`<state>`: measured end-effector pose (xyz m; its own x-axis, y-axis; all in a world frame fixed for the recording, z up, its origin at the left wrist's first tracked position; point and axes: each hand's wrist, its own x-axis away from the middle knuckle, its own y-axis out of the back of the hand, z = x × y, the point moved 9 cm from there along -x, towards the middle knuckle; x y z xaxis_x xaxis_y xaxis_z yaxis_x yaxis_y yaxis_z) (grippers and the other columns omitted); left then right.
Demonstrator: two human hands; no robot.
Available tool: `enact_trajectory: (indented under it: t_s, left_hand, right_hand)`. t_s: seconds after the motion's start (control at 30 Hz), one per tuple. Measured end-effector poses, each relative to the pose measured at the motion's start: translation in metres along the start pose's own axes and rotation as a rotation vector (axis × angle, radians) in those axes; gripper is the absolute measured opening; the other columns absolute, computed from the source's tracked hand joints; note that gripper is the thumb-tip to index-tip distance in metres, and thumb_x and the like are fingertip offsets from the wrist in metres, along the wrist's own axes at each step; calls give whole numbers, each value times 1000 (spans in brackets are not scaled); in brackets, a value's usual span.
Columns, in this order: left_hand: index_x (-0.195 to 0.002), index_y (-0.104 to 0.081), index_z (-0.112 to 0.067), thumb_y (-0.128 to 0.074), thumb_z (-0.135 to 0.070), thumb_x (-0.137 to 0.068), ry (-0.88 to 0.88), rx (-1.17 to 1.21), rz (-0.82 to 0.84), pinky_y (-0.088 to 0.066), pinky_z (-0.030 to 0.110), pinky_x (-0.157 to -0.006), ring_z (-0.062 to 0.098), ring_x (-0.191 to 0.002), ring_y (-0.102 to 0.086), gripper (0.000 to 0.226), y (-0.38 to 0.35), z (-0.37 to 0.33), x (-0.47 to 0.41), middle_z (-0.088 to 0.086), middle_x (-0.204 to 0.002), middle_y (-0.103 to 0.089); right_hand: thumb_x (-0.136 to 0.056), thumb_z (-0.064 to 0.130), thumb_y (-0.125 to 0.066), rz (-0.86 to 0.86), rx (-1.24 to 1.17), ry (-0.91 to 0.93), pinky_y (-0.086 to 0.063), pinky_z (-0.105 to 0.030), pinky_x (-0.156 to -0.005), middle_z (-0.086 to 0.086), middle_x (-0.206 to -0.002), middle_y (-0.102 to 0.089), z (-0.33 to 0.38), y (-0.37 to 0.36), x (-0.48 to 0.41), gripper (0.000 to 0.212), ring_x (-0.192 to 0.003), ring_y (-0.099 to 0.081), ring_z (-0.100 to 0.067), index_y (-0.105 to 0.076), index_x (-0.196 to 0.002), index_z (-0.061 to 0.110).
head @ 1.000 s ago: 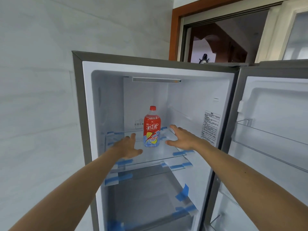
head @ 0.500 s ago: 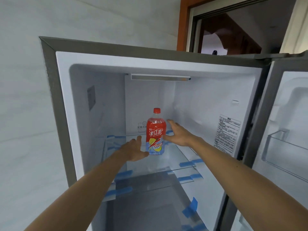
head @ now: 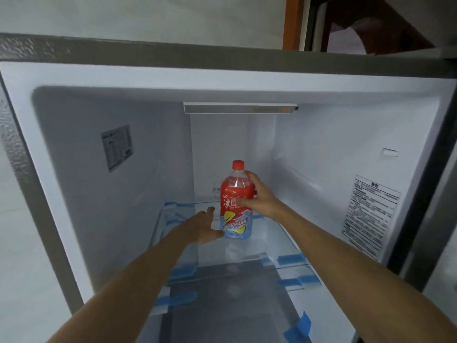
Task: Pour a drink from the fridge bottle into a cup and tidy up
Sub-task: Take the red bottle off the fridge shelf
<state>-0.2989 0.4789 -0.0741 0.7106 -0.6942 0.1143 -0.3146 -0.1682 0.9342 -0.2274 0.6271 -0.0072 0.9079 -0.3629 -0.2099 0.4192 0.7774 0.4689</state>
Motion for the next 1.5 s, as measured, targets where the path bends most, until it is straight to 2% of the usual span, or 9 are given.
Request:
enact_trajectory:
  t_s: [0.27, 0.43, 0.57, 0.63, 0.73, 0.9, 1.1, 1.27, 1.5]
  left_hand:
    - [-157, -9, -15, -62, -49, -92, 11, 211, -4, -46, 40, -106, 29, -135, -47, 91, -2, 5, -6, 13, -157, -35]
    - [-154, -19, -22, -67, -45, -90, 97, 701, 20, -55, 41, -85, 31, -116, -58, 83, 1, 6, 0, 12, -150, -44]
    - [-146, -33, -21, -75, -33, -75, 43, 1001, 80, -56, 46, -90, 33, -110, -62, 84, 4, -5, 17, 15, -133, -57]
    - [-132, -49, -17, -64, -25, -70, -15, 1143, 134, -54, 48, -94, 31, -104, -64, 65, 6, -15, 31, 14, -122, -62]
    - [-107, -59, -9, -46, -18, -85, 6, 1479, 180, -53, 47, -90, 32, -95, -64, 27, 7, -21, 48, 18, -110, -63]
    - [-125, -50, -2, -44, -38, -95, 22, 1827, 232, -52, 55, -86, 44, -103, -63, 48, 7, -19, 69, 25, -118, -60]
    - [-139, -37, -5, -39, -58, -96, 71, 1958, 342, -39, 66, -105, 50, -118, -56, 68, -6, -20, 93, 30, -131, -52]
    - [-148, -33, -5, -40, -60, -95, 84, 1948, 357, -49, 65, -90, 51, -116, -57, 76, -8, -23, 117, 32, -143, -43]
    - [-147, -33, -5, -37, -61, -96, 91, 1917, 339, -45, 65, -88, 51, -119, -54, 76, -3, -34, 149, 31, -148, -38]
  right_hand:
    - [-70, 24, -88, -16, -60, 87, -58, -37, -86, 3, -128, -60, 17, 1, -6, 79, -109, -64, -17, -46, -137, 28]
    - [-73, 23, -85, -72, -120, 124, -56, -21, -73, 8, -120, -59, 44, 10, 5, 76, -97, -63, -6, -45, -137, 29]
    - [-73, 22, -85, -109, -174, 121, -57, -21, -72, 3, -123, -60, 58, 17, 20, 76, -98, -64, -8, -46, -137, 30]
    - [-73, 22, -86, -122, -190, 120, -58, -22, -72, 1, -124, -61, 67, 18, 29, 77, -98, -65, -9, -46, -138, 29]
    - [-72, 21, -86, -150, -188, 124, -59, -24, -73, -1, -124, -63, 82, 21, 44, 79, -97, -67, -11, -47, -140, 27]
    - [-72, 23, -86, -195, -173, 115, -60, -36, -83, 0, -125, -62, 99, 25, 71, 77, -104, -66, -18, -47, -139, 28]
    - [-75, 18, -83, -191, -152, 65, -61, -29, -73, 3, -117, -63, 111, 23, 106, 71, -98, -65, -13, -48, -137, 28]
    - [-76, 16, -82, -177, -131, 43, -59, -32, -74, -1, -120, -62, 121, 24, 130, 67, -101, -64, -16, -48, -132, 30]
    - [-75, 13, -82, -150, -118, 40, -59, -36, -79, -5, -123, -62, 133, 29, 157, 68, -103, -64, -18, -49, -133, 26]
